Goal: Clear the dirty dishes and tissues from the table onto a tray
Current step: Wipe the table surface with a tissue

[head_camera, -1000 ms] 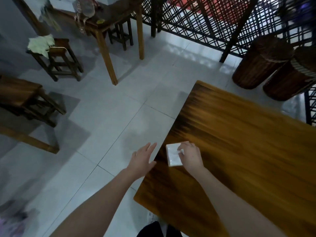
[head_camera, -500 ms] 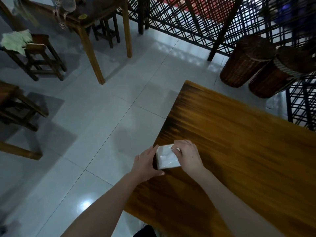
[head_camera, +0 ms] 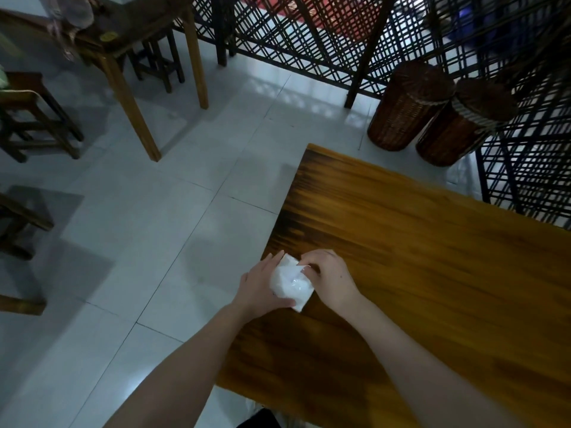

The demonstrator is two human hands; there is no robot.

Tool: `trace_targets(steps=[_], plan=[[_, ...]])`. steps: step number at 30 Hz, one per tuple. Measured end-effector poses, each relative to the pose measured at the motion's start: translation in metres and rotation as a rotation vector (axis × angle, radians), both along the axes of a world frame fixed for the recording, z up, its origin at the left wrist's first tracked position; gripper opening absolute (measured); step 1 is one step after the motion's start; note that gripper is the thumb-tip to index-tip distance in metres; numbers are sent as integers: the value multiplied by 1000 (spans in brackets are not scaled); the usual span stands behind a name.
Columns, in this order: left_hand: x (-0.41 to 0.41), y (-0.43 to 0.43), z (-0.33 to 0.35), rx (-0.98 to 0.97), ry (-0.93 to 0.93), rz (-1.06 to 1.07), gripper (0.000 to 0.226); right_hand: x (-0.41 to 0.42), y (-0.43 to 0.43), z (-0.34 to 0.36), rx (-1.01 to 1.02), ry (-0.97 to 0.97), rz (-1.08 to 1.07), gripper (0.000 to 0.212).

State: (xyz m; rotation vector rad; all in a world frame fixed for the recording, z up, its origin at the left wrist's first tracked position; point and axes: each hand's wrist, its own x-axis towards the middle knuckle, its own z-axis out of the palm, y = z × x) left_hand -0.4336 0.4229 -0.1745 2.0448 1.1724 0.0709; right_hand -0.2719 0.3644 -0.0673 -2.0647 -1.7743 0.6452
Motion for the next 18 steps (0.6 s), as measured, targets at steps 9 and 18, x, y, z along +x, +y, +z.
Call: trace_targets(steps=[9, 18], plan=[[-18, 4, -9, 15, 65, -62, 110, -1, 5, -1, -88, -7, 30, 17], [-35, 4, -15, 11, 60, 24, 108, -14, 18, -10, -78, 13, 46, 18]])
